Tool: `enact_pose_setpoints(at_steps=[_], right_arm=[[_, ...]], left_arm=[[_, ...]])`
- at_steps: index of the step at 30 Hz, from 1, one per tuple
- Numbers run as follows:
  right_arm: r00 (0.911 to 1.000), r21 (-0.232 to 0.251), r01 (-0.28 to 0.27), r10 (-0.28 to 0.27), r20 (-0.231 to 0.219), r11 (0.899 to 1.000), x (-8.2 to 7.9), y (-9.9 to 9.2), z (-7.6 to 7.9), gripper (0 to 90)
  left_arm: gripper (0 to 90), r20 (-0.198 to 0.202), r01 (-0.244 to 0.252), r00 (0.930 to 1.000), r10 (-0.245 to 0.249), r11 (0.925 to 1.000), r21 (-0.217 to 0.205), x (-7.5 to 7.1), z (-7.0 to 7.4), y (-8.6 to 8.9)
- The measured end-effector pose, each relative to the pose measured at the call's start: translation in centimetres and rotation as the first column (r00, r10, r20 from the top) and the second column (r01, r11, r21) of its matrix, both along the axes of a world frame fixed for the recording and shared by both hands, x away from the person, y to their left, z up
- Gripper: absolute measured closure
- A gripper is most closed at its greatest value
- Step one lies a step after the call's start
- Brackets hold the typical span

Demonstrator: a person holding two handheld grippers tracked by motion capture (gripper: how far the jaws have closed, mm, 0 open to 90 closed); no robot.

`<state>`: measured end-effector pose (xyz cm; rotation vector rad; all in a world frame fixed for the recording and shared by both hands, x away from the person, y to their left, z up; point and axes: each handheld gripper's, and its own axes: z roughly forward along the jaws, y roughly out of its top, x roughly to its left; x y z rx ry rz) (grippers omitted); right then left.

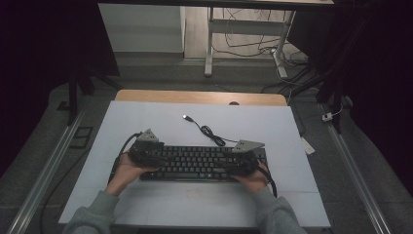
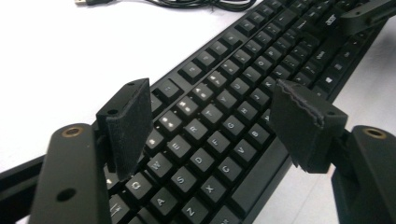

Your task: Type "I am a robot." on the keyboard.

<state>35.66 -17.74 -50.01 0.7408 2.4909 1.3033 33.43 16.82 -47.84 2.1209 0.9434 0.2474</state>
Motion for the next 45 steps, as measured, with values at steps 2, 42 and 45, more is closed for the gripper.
enact_pose_setpoints(at_steps=[2, 42, 45], right_arm=[[1.0, 0.0, 0.001, -0.001, 0.001, 1.0, 0.0, 0.0, 0.0, 49.4], [0.9999, -0.001, 0.01, -0.01, 0.01, 1.0, 0.1, 0.0, 0.1, 49.1], [1.0, 0.0, 0.006, -0.006, 0.007, 1.0, 0.1, 0.1, 0.0, 49.0]], left_arm=[[30.1, -0.002, 0.005, 1.0, -0.005, 1.0, 0.0, -0.1, 0.0, -0.1], [88.9, -0.035, 0.156, 0.9876, -0.153, 0.9845, 0.081, -0.8, -3.1, -4.5], [88.9, -0.037, 0.155, 0.9877, -0.152, 0.9818, 0.11, -0.8, -3.3, -4.8]])
